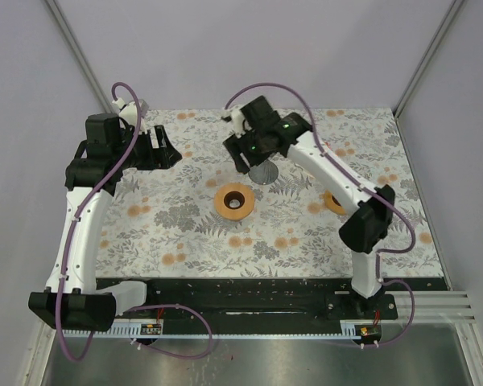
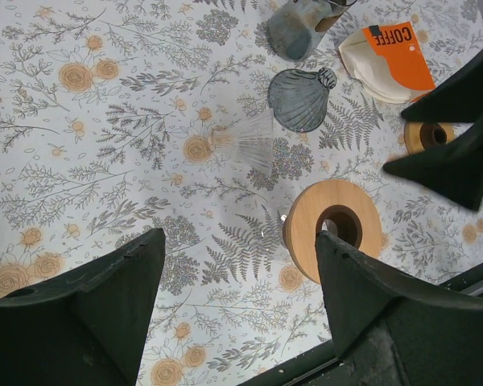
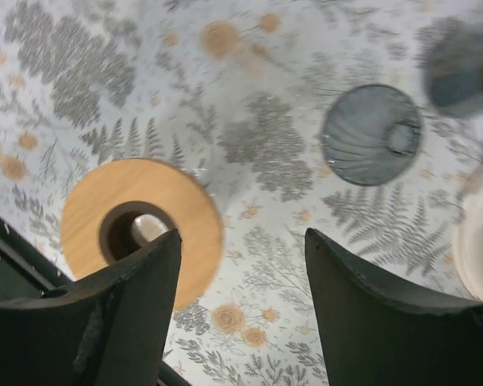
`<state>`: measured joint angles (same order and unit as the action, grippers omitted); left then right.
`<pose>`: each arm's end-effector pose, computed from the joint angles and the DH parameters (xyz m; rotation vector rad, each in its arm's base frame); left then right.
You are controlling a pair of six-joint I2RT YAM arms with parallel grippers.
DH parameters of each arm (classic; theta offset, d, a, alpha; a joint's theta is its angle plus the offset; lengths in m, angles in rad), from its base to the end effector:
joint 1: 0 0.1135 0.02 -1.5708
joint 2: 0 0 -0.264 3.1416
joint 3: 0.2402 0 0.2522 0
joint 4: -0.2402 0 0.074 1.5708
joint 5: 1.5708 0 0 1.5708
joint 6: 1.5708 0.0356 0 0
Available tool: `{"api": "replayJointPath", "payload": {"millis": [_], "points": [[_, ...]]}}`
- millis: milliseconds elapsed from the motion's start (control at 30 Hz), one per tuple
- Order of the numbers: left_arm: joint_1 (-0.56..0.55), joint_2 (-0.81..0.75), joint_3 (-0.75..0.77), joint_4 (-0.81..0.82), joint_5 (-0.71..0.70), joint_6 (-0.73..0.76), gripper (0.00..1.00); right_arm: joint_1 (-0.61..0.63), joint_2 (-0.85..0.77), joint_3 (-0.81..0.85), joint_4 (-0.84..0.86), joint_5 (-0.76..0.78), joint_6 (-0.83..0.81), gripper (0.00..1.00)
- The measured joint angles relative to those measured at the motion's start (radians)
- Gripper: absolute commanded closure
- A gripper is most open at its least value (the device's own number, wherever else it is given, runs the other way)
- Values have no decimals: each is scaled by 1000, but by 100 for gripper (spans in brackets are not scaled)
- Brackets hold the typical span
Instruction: Place the coffee filter in the dripper
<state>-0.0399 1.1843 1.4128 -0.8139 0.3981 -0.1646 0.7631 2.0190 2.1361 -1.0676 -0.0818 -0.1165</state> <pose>0.2338 -0.0231 0.4129 0.0981 2.1520 -0.5472 0.3119 0.3023 0.3505 -1.1183 2.2979 0.3593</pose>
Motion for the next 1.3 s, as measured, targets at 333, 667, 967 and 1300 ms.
{"api": "replayJointPath", "payload": {"millis": [333, 667, 967, 1300], "points": [[0, -12, 0, 0, 0, 8, 21, -309, -137, -178, 316, 87, 180, 46], [0, -13, -2, 2, 0, 8, 21, -315, 128, -141, 334, 79, 231, 48], [1, -16, -22, 8, 0, 10, 21, -315, 214, -72, 320, 36, 256, 55], [3, -19, -28, 10, 0, 12, 21, -315, 235, -77, 319, 31, 261, 57]]}}
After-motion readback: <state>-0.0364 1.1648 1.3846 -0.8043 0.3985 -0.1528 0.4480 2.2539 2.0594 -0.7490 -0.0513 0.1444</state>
